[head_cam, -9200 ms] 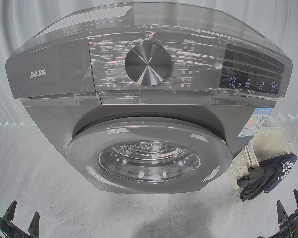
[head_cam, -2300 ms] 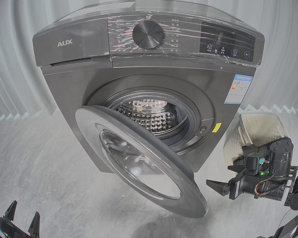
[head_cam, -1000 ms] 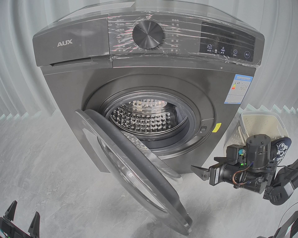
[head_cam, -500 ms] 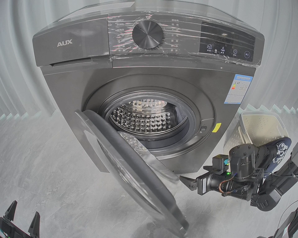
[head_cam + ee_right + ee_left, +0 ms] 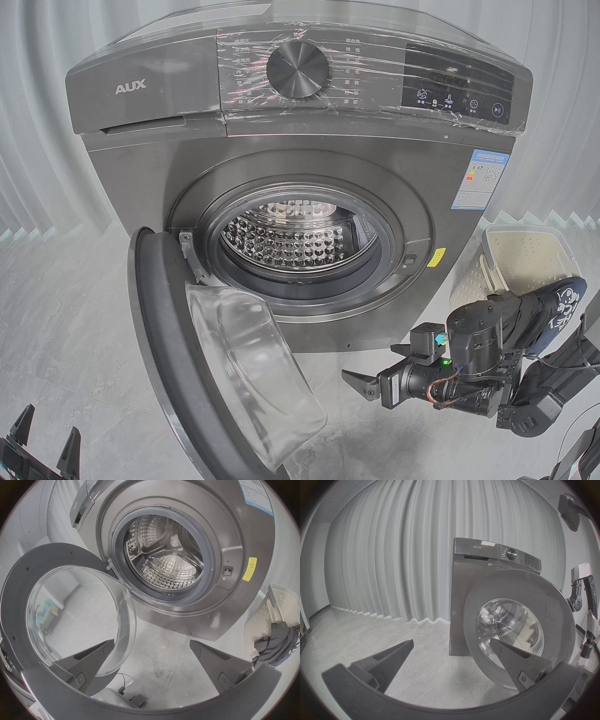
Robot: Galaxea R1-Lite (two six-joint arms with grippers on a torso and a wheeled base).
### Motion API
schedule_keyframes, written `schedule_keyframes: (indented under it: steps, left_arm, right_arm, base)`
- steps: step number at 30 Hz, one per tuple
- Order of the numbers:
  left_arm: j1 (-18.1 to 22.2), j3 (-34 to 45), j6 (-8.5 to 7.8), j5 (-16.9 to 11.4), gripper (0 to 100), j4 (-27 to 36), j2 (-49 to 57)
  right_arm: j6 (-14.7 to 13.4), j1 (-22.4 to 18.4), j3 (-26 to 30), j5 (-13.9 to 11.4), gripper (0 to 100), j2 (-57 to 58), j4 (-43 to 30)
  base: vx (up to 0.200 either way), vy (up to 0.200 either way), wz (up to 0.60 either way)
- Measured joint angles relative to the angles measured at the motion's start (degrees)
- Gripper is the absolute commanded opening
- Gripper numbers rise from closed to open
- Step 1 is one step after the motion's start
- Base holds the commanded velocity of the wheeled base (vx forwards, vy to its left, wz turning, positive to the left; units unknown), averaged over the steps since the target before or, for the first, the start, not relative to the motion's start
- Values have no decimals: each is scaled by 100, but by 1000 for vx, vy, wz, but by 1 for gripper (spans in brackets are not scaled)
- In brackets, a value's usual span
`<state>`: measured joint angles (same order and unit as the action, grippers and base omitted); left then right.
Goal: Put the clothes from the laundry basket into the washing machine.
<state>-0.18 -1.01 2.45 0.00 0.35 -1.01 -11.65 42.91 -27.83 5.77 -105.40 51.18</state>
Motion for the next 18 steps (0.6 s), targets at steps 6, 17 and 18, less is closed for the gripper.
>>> schedule_keyframes:
  steps: [6, 17, 18]
  left_arm:
    - [0, 0, 0, 0, 100, -2, 0]
    - [0, 0, 6, 0, 100, 0, 0]
    - [2, 0, 6, 0, 100, -2, 0]
  right_arm:
    - [2, -9, -155, -41, 100, -107, 6]
    - [16, 0, -332, -55, 100, -621, 482]
    - [17, 6, -336, -51, 100, -669, 527]
  base:
    - [-200, 0, 0]
    - [0, 0, 0]
    - [0, 0, 0]
